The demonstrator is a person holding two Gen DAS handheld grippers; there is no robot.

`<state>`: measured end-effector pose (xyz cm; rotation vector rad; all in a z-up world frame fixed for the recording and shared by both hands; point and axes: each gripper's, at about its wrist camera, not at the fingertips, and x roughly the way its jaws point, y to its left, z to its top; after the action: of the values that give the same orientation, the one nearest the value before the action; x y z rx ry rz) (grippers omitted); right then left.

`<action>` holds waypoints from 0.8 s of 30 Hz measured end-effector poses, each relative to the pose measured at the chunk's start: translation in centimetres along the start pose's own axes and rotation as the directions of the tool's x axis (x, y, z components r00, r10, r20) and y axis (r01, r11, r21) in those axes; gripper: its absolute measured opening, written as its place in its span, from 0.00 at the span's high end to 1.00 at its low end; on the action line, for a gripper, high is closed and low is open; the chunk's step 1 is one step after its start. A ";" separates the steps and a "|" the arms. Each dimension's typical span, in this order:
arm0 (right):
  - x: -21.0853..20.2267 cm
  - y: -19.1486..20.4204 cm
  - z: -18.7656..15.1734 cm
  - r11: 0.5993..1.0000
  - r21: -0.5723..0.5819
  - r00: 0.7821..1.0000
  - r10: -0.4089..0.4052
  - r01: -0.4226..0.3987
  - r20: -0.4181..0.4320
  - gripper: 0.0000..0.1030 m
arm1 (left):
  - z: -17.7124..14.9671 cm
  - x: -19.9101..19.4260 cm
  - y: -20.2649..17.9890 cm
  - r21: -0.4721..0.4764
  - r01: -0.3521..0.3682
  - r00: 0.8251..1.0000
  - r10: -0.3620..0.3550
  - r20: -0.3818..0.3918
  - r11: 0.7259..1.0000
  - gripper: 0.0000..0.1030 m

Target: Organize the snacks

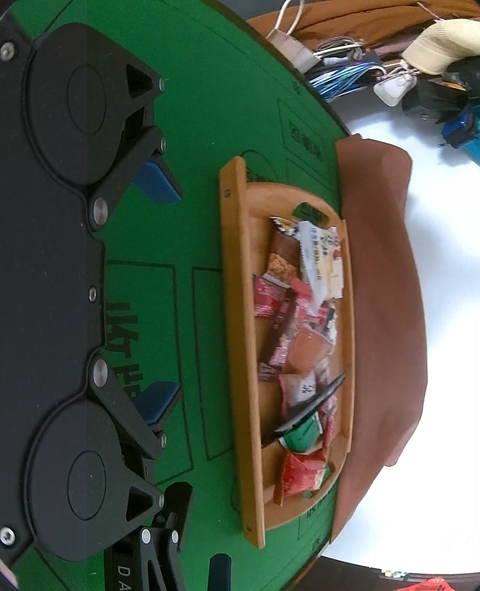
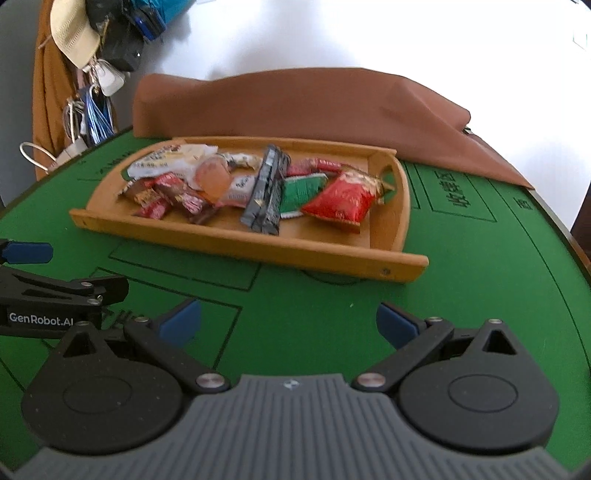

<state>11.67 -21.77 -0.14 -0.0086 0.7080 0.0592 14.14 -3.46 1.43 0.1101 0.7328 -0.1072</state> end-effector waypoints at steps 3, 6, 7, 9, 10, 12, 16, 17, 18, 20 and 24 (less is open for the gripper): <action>0.5 0.0 -0.3 1.000 0.008 1.000 -0.006 0.006 -0.013 0.00 | -0.3 0.6 0.0 -0.007 -0.001 1.000 0.001 -0.011 1.000 0.00; 1.0 0.1 -0.5 1.000 0.010 1.000 -0.018 0.018 -0.019 0.00 | -0.5 1.2 0.1 -0.017 -0.004 1.000 0.004 -0.022 1.000 0.00; 1.2 0.1 -0.6 1.000 0.008 1.000 -0.022 0.022 -0.022 0.00 | -0.5 1.3 0.1 -0.021 -0.003 1.000 0.003 -0.025 1.000 0.00; 1.5 0.2 -0.7 0.999 0.007 0.999 -0.031 0.031 -0.029 0.00 | -0.5 1.7 0.2 -0.030 0.000 1.000 -0.001 -0.030 1.000 0.00; 1.7 0.2 -0.8 0.999 0.007 0.999 -0.035 0.035 -0.033 0.00 | -0.6 1.8 0.2 -0.036 0.003 1.000 -0.004 -0.027 0.999 0.00; 1.8 0.4 -1.0 0.999 -0.001 0.999 -0.049 0.049 -0.019 0.00 | -0.5 2.0 0.3 -0.044 0.005 1.000 -0.006 -0.023 0.999 0.00; 2.0 0.5 -0.9 0.999 -0.004 0.999 -0.049 0.049 -0.017 0.00 | -0.5 2.3 0.4 -0.056 0.014 1.000 -0.014 -0.011 0.998 0.00; 2.0 0.5 -0.9 0.999 -0.004 0.999 -0.049 0.049 -0.017 0.00 | -0.5 2.4 0.5 -0.063 0.018 1.000 -0.019 -0.010 0.998 0.00; 2.0 0.5 -0.9 0.999 -0.003 0.999 -0.050 0.050 -0.017 0.00 | -0.6 2.4 0.5 -0.069 0.022 1.000 -0.023 -0.008 0.997 0.00; 2.1 0.5 -0.8 0.999 0.001 0.999 -0.049 0.049 -0.019 0.00 | -0.6 2.4 0.5 -0.065 0.022 1.000 -0.022 0.002 0.998 0.00; 2.3 0.4 -0.7 0.999 0.005 0.998 -0.052 0.053 -0.019 0.00 | -0.7 2.4 0.5 -0.067 0.025 1.000 -0.025 0.015 0.997 0.00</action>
<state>12.94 -21.23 -2.12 -0.0225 0.7262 0.0068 15.53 -2.98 -0.70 0.0362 0.7228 -0.1071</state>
